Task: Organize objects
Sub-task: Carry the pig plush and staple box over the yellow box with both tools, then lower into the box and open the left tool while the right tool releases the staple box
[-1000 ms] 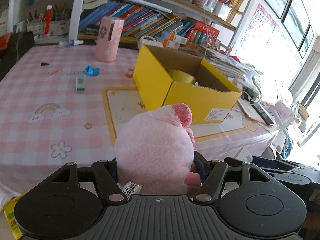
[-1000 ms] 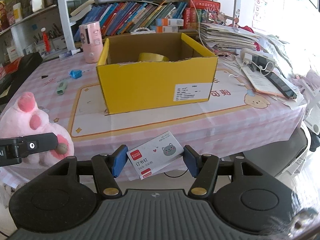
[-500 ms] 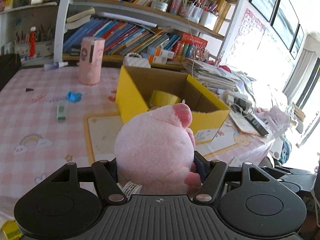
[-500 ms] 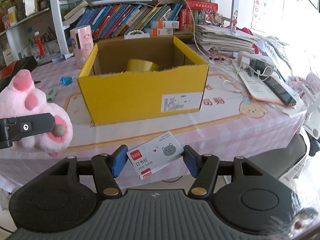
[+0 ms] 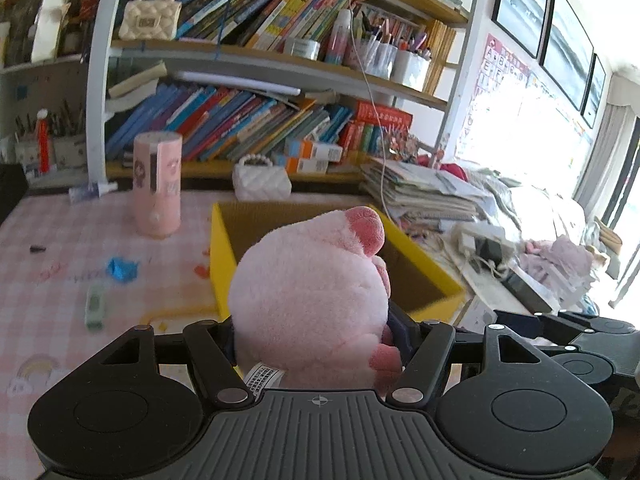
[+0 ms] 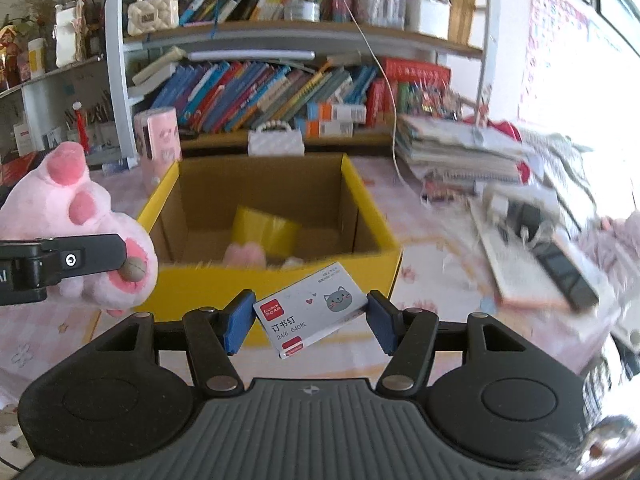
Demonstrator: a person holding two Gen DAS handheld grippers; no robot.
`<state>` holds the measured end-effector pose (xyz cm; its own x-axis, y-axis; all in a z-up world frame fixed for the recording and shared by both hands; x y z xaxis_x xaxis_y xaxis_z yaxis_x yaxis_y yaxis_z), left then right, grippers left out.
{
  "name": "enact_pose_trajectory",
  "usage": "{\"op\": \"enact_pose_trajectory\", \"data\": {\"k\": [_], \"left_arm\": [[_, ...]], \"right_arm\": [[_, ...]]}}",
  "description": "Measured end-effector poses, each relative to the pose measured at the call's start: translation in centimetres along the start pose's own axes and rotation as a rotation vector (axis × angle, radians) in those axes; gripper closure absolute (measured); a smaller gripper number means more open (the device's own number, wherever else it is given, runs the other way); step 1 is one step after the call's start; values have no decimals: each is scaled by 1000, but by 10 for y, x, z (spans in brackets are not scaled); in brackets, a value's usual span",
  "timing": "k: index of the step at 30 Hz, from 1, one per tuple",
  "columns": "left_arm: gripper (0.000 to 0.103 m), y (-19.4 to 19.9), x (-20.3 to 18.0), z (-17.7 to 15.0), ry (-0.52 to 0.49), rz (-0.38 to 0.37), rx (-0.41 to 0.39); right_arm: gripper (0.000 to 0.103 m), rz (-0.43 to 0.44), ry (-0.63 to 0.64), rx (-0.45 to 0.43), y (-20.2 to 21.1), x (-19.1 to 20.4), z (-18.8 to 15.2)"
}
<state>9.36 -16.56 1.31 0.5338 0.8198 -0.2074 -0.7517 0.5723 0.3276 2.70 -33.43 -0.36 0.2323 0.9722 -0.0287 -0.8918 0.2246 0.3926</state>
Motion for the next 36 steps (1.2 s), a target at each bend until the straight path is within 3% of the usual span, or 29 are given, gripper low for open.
{"op": "enact_pose_trajectory", "data": {"k": [12,36], "left_arm": [[35,-73,-14,19,-14,108,40],[35,-134,-8,-4,-39,171,183]], "right_arm": [[45,131,117,-16,-75,-21,34],[45,297,240,113,-146,-8,23]]}}
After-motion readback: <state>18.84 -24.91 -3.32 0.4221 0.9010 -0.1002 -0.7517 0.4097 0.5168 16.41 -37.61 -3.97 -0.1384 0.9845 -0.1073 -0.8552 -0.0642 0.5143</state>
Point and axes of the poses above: each gripper's, at about its wrist camera, not at the fingertips, and y roughly against the way its jaws point, x to its left, z to its top, the point moved 3 cm from there along -y, roughly the way its jaws point, and after that the axes turned 11 degrees about -x, right-handed, at the moved point
